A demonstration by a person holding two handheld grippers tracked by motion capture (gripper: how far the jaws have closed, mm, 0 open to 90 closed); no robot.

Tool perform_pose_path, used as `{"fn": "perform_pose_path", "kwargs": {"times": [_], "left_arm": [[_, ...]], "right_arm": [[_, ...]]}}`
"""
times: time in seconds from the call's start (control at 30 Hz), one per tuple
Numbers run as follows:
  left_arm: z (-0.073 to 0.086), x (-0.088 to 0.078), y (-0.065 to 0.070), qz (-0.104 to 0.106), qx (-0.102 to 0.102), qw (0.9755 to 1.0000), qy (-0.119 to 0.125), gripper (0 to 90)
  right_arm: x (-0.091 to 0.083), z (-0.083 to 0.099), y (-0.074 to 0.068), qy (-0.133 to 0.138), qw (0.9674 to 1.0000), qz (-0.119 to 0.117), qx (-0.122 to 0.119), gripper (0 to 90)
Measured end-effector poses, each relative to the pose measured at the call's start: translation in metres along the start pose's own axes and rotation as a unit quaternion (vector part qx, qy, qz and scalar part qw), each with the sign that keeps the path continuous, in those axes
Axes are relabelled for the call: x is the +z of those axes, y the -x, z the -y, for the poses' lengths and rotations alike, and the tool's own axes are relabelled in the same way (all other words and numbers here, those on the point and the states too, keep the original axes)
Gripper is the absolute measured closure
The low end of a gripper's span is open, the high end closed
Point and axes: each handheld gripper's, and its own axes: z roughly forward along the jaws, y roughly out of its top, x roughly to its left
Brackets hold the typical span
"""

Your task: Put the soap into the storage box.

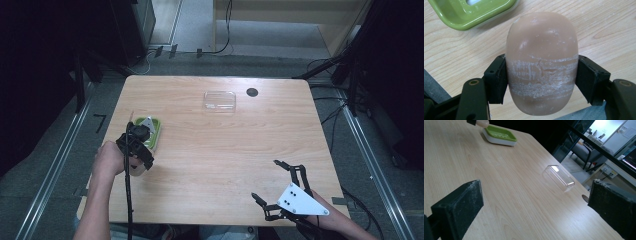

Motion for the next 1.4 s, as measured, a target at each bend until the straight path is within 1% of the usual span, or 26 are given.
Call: {"fn": "perform_pose_path", "kwargs": {"times": [0.1,0.27,0.6,0.67,0.7,0.73,0.8,0.97,1.07,1.3,1.4], "left_arm": [[-0.002,0.000,-0.002,0.003,-0.001,1.0000,-0.002,33.6],[-0.005,-0.004,-0.003,0.000,0.003,1.0000,-0.003,33.6],[-0.010,-0.006,-0.009,0.004,0.000,1.0000,-0.007,33.7],[-0.011,-0.006,-0.010,0.003,-0.003,1.0000,-0.008,33.7],[-0.013,-0.006,-0.011,-0.002,-0.002,0.9999,-0.013,33.6],[-0.013,-0.006,-0.011,-0.002,-0.002,0.9999,-0.013,33.7],[-0.014,-0.006,-0.013,0.003,-0.002,0.9999,-0.012,33.7],[-0.016,-0.006,-0.014,0.002,-0.004,0.9999,-0.014,33.7],[-0.019,-0.010,-0.015,0.001,-0.004,0.9999,-0.013,33.7],[-0.026,-0.014,-0.017,-0.002,-0.001,0.9999,-0.014,33.7],[-0.028,-0.015,-0.017,-0.002,0.001,0.9998,-0.018,33.7]], "right_arm": [[0.000,0.000,0.000,0.000,1.0000,0.000,0.000,0.0],[0.000,0.000,0.000,0.000,1.0000,0.000,0.000,0.0],[0.000,0.000,0.000,0.000,1.0000,0.001,0.001,0.0],[0.000,0.000,0.000,0.001,1.0000,0.001,0.001,0.0],[0.000,0.000,0.000,0.000,1.0000,0.001,0.000,0.0],[0.000,0.000,0.000,0.000,1.0000,0.001,0.000,0.0],[0.000,0.000,0.000,0.001,1.0000,0.002,0.001,0.0],[0.000,0.000,0.000,0.001,1.0000,0.001,0.000,0.0],[0.000,0.000,0.000,0.000,1.0000,0.001,0.000,0.0],[0.000,0.000,0.000,0.000,1.0000,0.001,0.000,0.0],[0.000,0.000,0.000,0.000,1.0000,0.001,0.000,0.0]]}}
